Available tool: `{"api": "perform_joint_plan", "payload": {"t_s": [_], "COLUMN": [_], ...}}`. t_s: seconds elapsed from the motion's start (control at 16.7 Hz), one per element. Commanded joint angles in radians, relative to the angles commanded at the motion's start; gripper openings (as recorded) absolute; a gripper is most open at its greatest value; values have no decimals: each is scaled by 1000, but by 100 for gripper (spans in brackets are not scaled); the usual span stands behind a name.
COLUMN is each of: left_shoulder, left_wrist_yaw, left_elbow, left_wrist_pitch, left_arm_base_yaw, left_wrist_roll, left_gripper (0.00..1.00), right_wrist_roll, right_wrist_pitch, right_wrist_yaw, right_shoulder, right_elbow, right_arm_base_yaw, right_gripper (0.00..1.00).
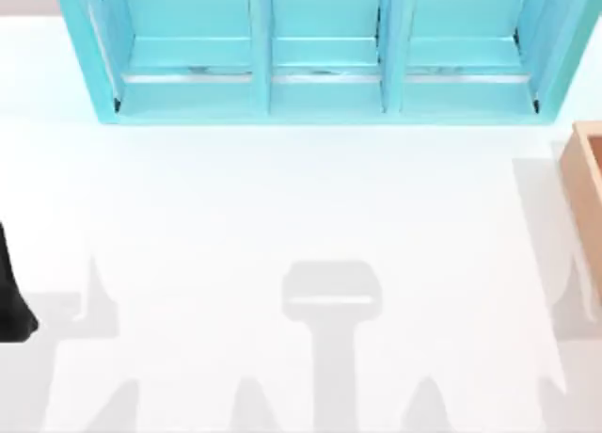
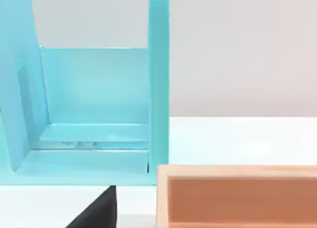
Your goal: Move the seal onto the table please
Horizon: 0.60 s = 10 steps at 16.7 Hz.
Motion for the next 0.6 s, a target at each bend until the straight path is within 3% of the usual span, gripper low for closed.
{"api": "perform_joint_plan", "payload": {"t_s": [0.3, 0.6], "left_shoulder": [0, 0], "left_wrist_yaw": [0, 0], "left_elbow": [0, 0], "left_wrist_pitch": [0, 0], "left_arm_base_yaw": [0, 0], "left_wrist_roll": [0, 0], "left_gripper": [100, 100], "right_wrist_roll": [-18, -92], "right_wrist_pitch": [-62, -317], "right_wrist_yaw": [0, 0], "right_shoulder": [65, 380], "right_elbow": [63, 325], "right_arm_base_yaw": [-19, -94], "right_gripper": [100, 100]}}
